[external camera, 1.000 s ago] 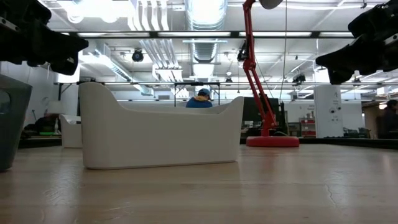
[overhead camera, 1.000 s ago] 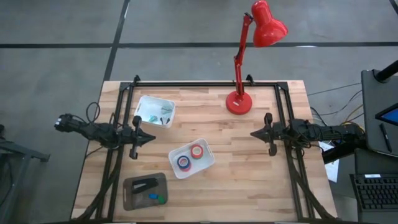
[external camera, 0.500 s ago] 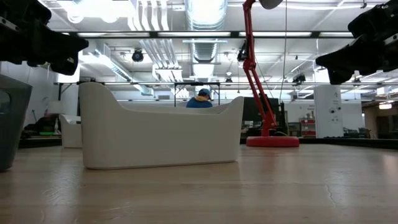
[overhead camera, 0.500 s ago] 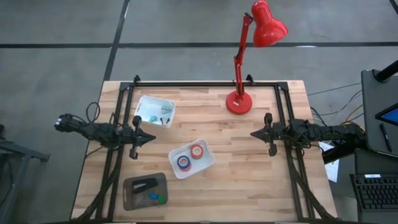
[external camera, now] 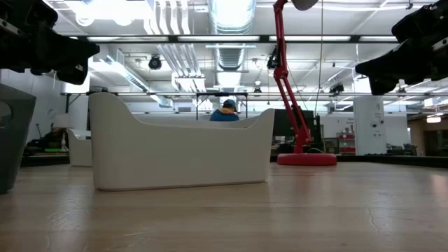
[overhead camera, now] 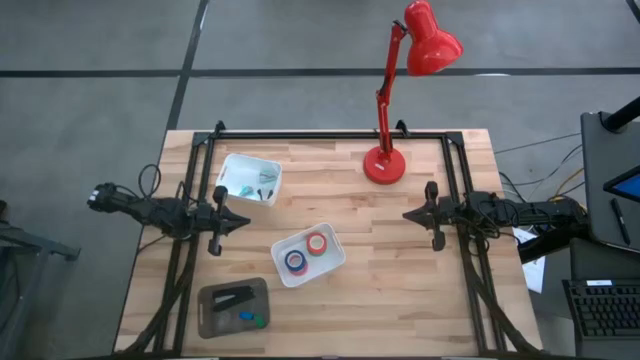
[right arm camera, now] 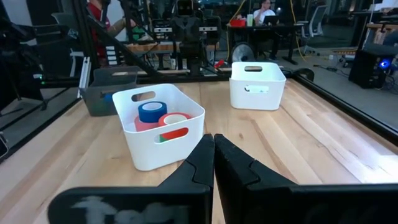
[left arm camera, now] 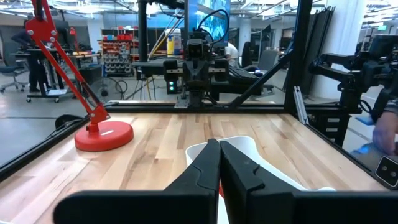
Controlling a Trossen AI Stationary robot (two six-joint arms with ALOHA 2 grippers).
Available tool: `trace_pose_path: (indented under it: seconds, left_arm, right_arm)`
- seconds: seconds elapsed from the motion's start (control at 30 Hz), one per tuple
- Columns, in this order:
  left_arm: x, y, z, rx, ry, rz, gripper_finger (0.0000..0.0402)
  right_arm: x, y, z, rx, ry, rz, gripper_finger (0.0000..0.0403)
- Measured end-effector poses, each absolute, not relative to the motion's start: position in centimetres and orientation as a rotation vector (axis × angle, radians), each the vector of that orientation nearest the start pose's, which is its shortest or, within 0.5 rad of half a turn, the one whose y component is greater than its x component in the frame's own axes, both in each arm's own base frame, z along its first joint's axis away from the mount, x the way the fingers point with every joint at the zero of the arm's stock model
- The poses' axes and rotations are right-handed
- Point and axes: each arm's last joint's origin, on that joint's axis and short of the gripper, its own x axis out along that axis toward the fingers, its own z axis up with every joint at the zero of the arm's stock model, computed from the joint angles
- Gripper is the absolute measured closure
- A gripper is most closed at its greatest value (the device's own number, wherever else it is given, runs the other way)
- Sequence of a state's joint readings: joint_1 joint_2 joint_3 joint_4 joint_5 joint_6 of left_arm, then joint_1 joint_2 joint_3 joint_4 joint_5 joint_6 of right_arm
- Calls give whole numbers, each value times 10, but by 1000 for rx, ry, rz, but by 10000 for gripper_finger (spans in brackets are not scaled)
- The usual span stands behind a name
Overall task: Pick and place Stapler, Stapler remover, tape
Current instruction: Return to Home Position
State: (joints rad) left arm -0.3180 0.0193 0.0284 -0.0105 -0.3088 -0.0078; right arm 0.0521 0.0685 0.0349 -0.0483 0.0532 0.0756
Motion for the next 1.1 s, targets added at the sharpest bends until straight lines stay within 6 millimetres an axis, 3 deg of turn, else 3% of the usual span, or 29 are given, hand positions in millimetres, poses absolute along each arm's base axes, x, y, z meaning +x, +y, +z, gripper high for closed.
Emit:
trace_pose_path:
  seconds: [1.1]
  left_arm:
    - [94, -22, 171, -7, 2, -9, 388]
  right_arm:
    - [100, 4, 165, 71, 82, -4, 394]
